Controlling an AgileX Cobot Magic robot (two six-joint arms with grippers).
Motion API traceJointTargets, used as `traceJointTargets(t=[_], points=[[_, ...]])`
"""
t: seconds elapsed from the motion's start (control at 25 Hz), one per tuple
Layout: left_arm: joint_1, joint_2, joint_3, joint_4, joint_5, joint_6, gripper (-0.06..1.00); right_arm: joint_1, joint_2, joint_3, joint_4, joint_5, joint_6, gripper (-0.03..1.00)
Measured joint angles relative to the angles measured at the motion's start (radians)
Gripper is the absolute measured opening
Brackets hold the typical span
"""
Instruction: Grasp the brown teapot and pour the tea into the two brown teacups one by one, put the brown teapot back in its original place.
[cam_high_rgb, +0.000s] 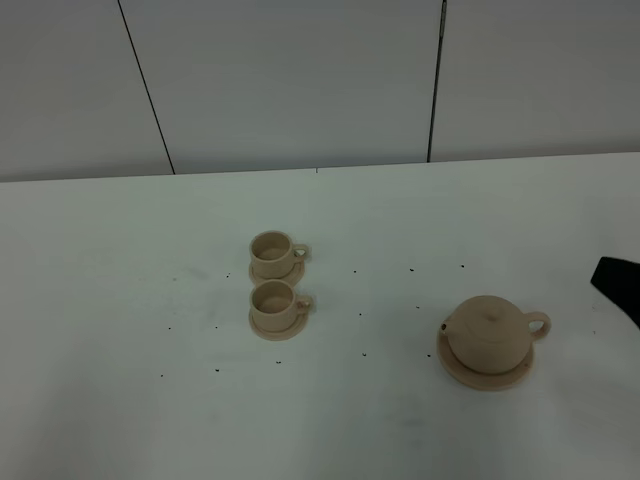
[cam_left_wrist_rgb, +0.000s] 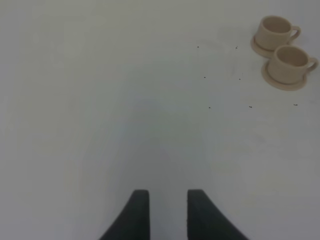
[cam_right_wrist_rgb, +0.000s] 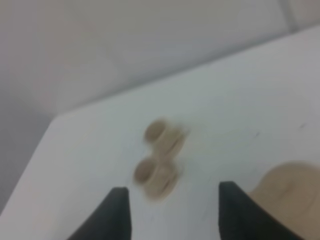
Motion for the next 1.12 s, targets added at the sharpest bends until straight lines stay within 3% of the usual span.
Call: traceJointTargets(t=[0.48,0.6,0.84,1.12], points=[[0.000,0.000,0.000,0.000,0.000,0.000,0.26,0.000,0.031,-0.029,-0.019,-0.414,-0.010,0.38],[0.000,0.000,0.000,0.000,0.000,0.000,0.26,0.000,0.103,-0.104,-0.061,-0.447,-0.033,0.35],[0.000,0.000,0.000,0.000,0.000,0.000,0.26,0.000,0.327,-0.323,-0.164,-0.350,-0.045,0.33],[0.000,0.000,0.000,0.000,0.000,0.001,0.26,0.000,0.583,-0.589,-0.357,0.017,-0.052,0.33]])
